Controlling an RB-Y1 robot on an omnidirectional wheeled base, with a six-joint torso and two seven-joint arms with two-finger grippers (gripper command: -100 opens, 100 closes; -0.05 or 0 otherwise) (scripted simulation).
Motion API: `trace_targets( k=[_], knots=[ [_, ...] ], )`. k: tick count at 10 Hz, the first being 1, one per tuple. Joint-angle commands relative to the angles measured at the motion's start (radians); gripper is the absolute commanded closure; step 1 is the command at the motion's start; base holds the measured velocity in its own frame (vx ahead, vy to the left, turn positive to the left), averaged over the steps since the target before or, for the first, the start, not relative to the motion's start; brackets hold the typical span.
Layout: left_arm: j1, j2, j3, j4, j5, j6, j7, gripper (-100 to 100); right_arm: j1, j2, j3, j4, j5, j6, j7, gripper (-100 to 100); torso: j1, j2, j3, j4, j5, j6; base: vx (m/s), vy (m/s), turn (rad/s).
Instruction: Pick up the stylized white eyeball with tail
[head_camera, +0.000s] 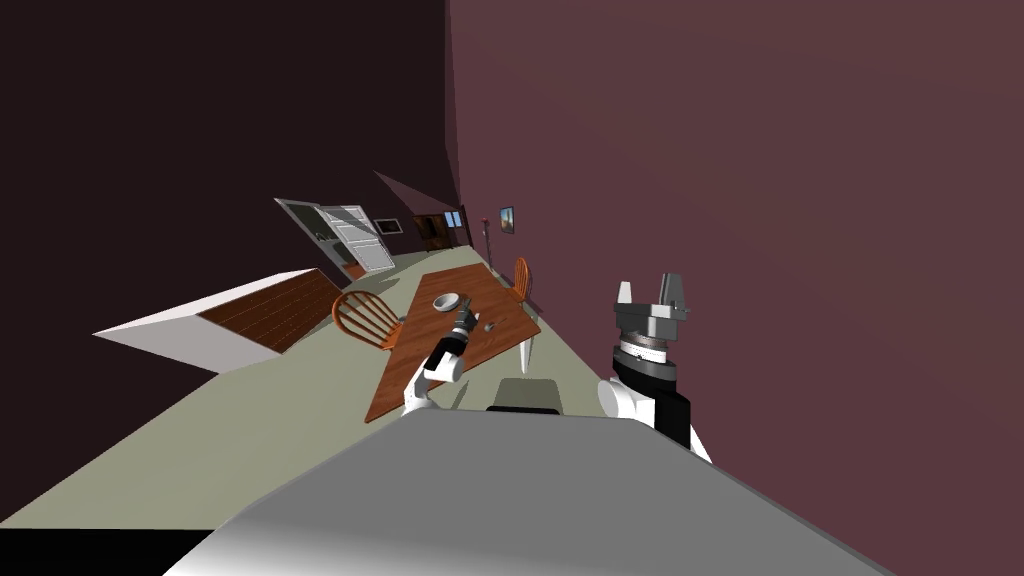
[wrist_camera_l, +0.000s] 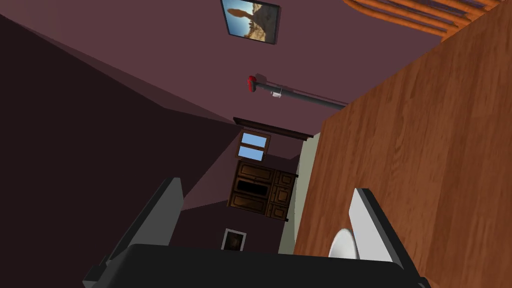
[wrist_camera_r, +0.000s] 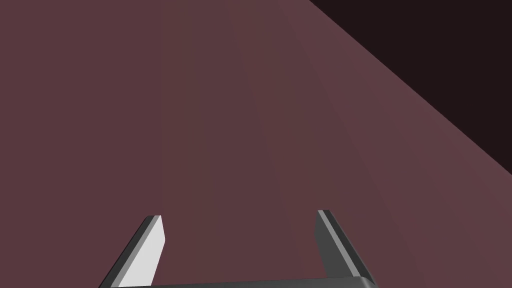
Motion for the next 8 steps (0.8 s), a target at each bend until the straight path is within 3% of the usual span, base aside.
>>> trace_targets(
  k=[1, 4, 7, 8],
  knots=[
    [-0.027, 0.008, -0.006, 0.044, 0.011, 0.05, 0.015, -100, 0.0, 0.0, 0.0, 0.0, 0.0, 0.0, 0.0, 0, 0.0, 0.0, 0.0, 0.0, 0.0, 0.0, 0.009, -0.016, -0.052],
    [-0.053, 0.015, -0.01, 0.087, 0.02, 0.09, 0.028, -100, 0.0, 0.0, 0.0, 0.0, 0.0, 0.0, 0.0, 0, 0.001, 0.0, 0.0, 0.0, 0.0, 0.0, 0.007, -0.009, -0.049],
    [-0.129, 0.037, -0.014, 0.198, 0.045, 0.184, 0.069, -100, 0.0, 0.0, 0.0, 0.0, 0.0, 0.0, 0.0, 0, 0.001, -0.001, 0.0, 0.0, 0.0, 0.0, 0.017, -0.008, -0.111],
    [-0.129, 0.037, -0.014, 0.221, 0.045, 0.194, 0.069, -100, 0.0, 0.0, 0.0, 0.0, 0.0, 0.0, 0.0, 0, 0.001, -0.001, -0.001, 0.0, 0.0, 0.0, 0.02, 0.0, -0.04]
  ],
)
